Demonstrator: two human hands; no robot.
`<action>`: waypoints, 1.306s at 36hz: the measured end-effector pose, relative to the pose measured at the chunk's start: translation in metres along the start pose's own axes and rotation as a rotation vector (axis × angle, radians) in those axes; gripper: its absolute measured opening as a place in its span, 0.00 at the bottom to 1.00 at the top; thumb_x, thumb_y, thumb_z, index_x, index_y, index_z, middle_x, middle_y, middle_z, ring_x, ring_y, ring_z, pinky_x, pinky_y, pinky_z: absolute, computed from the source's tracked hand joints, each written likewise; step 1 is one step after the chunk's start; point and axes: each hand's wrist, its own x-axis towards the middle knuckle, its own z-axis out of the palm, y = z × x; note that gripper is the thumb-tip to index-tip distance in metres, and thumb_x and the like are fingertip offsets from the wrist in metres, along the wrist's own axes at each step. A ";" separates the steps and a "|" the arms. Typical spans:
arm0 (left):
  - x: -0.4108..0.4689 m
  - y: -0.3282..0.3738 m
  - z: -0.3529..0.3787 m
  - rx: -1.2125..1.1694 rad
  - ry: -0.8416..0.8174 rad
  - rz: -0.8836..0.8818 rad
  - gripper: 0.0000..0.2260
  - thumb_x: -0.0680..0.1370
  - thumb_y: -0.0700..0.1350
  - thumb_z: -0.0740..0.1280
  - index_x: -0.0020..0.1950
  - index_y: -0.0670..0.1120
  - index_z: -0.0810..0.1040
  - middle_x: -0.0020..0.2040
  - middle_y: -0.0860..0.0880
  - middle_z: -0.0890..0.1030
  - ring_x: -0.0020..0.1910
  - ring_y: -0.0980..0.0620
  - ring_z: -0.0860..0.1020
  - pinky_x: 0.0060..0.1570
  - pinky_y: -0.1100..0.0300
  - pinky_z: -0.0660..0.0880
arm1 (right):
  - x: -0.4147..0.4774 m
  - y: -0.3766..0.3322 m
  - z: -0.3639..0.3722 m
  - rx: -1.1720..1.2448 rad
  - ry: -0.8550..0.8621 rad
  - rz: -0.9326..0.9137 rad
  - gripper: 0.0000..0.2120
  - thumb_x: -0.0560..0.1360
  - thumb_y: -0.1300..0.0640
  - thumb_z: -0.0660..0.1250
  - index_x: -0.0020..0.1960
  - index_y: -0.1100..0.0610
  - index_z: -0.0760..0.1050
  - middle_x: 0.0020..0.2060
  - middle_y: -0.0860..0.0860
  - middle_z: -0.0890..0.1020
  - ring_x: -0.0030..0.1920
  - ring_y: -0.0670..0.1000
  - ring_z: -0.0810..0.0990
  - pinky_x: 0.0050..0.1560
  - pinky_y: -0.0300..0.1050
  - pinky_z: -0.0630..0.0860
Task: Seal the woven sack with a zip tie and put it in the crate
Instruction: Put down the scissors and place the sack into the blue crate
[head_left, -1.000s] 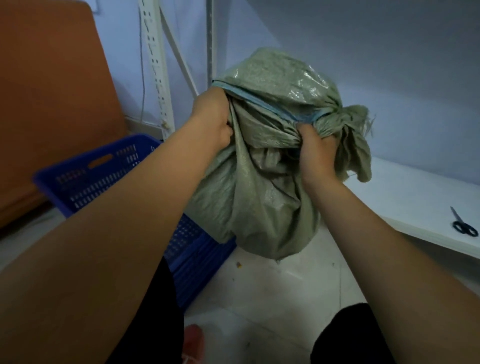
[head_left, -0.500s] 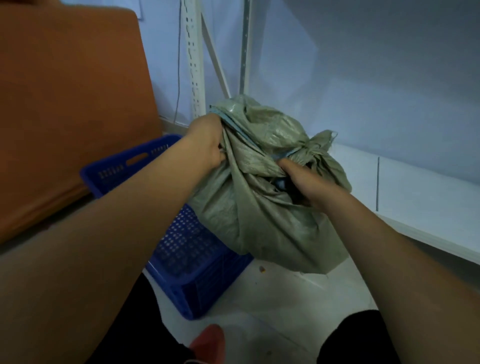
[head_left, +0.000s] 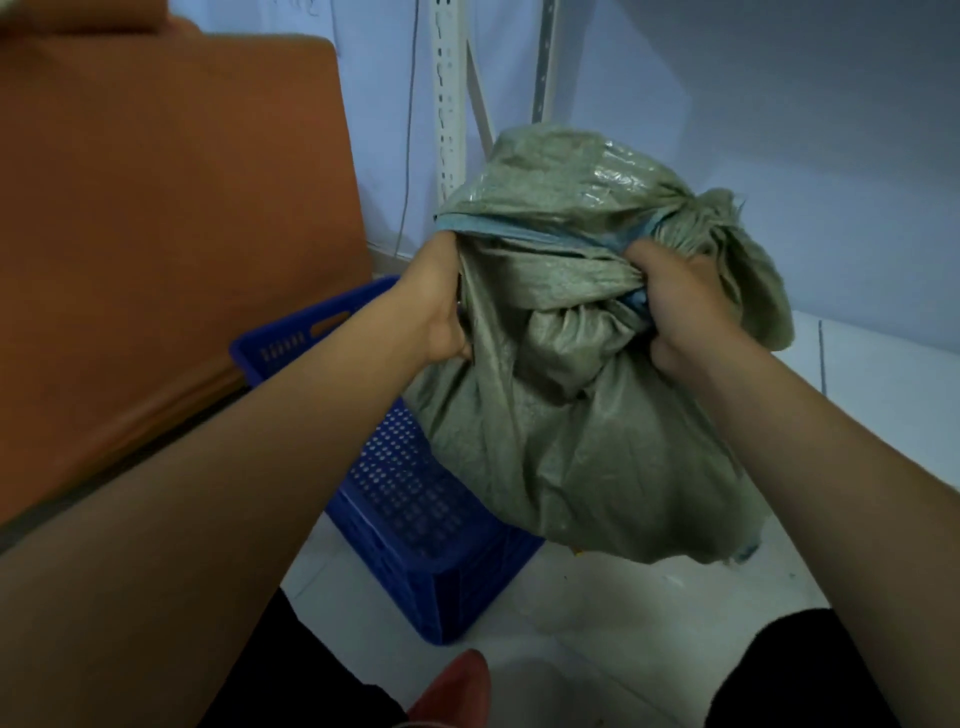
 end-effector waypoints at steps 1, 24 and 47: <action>0.001 0.001 -0.002 -0.047 -0.001 0.023 0.25 0.79 0.66 0.57 0.63 0.50 0.80 0.60 0.44 0.83 0.56 0.40 0.81 0.50 0.38 0.79 | -0.002 -0.002 0.004 0.010 0.003 -0.011 0.10 0.72 0.61 0.71 0.52 0.62 0.82 0.44 0.57 0.87 0.43 0.56 0.87 0.43 0.50 0.84; 0.011 0.050 -0.055 -0.367 0.142 0.659 0.22 0.86 0.53 0.50 0.71 0.42 0.73 0.65 0.42 0.79 0.63 0.43 0.78 0.65 0.42 0.75 | 0.002 -0.008 0.114 0.429 -0.264 -0.106 0.19 0.72 0.62 0.71 0.61 0.69 0.79 0.55 0.65 0.84 0.58 0.65 0.83 0.60 0.69 0.78; 0.105 -0.021 -0.141 0.188 0.561 -0.100 0.20 0.84 0.47 0.54 0.74 0.43 0.69 0.61 0.42 0.80 0.51 0.44 0.80 0.44 0.47 0.81 | 0.018 0.124 0.145 -0.284 -0.424 0.530 0.15 0.77 0.54 0.69 0.62 0.57 0.78 0.52 0.58 0.85 0.51 0.60 0.84 0.50 0.59 0.84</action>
